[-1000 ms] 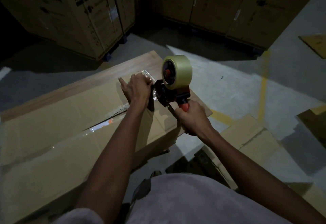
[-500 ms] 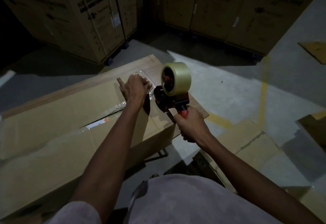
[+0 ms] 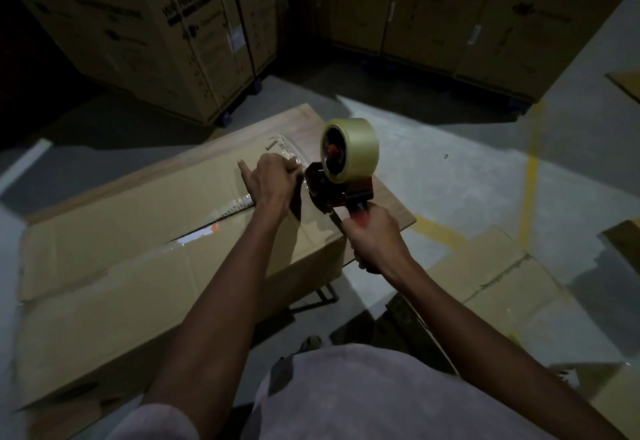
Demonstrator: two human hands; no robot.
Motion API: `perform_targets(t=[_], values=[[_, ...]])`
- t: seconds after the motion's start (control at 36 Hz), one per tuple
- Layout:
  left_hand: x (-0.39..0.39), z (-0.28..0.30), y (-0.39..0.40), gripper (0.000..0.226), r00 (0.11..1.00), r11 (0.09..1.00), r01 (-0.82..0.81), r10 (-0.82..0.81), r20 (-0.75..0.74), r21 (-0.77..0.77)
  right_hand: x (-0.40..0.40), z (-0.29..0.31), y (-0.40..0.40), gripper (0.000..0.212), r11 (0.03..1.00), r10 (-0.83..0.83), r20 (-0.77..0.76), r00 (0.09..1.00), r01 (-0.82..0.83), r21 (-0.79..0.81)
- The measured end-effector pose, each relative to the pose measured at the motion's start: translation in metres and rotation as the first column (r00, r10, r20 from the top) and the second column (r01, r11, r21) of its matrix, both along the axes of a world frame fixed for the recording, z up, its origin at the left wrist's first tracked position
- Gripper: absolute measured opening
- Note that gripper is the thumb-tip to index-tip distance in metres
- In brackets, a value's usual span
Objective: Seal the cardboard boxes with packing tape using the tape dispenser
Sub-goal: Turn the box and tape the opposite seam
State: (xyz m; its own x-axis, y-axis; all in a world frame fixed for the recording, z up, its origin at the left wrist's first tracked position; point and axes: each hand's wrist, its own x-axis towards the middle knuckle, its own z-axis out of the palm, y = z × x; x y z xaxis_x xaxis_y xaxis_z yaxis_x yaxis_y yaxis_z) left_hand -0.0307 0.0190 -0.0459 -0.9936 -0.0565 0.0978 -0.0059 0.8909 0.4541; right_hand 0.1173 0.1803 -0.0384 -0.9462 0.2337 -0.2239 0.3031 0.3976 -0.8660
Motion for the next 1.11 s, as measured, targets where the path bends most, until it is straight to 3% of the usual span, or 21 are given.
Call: perform_targets(t=[0.17, 0.31, 0.61, 0.78, 0.89, 1.11], values=[[0.002, 0.004, 0.0, 0.022, 1.0, 0.997, -0.018, 0.019, 0.006, -0.071, 0.001, 0.005, 0.003, 0.009, 0.999, 0.022, -0.019, 1.0, -0.021, 0.044], [0.004, 0.006, 0.002, 0.025, 1.0, 1.0, -0.018, 0.018, 0.008, -0.017, 0.008, 0.006, 0.008, 0.011, 0.995, 0.031, -0.01, 0.999, -0.03, 0.091], [0.009, 0.005, 0.005, 0.027, 1.0, 0.996, 0.007, -0.01, -0.026, -0.086, 0.023, 0.0, 0.014, 0.008, 0.999, 0.014, 0.005, 1.0, -0.014, 0.04], [0.016, -0.002, 0.005, 0.024, 0.994, 0.995, 0.099, -0.098, -0.05, 0.005, 0.025, -0.006, 0.014, 0.012, 1.0, -0.01, 0.018, 1.0, 0.01, -0.028], [0.023, -0.004, 0.008, 0.025, 0.989, 0.99, 0.141, -0.142, -0.048, -0.015, 0.025, -0.008, 0.014, 0.013, 0.998, -0.031, 0.034, 0.999, 0.032, -0.05], [0.024, -0.004, 0.007, 0.027, 0.998, 0.997, 0.053, -0.054, 0.012, 0.049, 0.025, -0.006, 0.015, 0.013, 0.997, -0.028, 0.041, 0.999, 0.03, -0.065]])
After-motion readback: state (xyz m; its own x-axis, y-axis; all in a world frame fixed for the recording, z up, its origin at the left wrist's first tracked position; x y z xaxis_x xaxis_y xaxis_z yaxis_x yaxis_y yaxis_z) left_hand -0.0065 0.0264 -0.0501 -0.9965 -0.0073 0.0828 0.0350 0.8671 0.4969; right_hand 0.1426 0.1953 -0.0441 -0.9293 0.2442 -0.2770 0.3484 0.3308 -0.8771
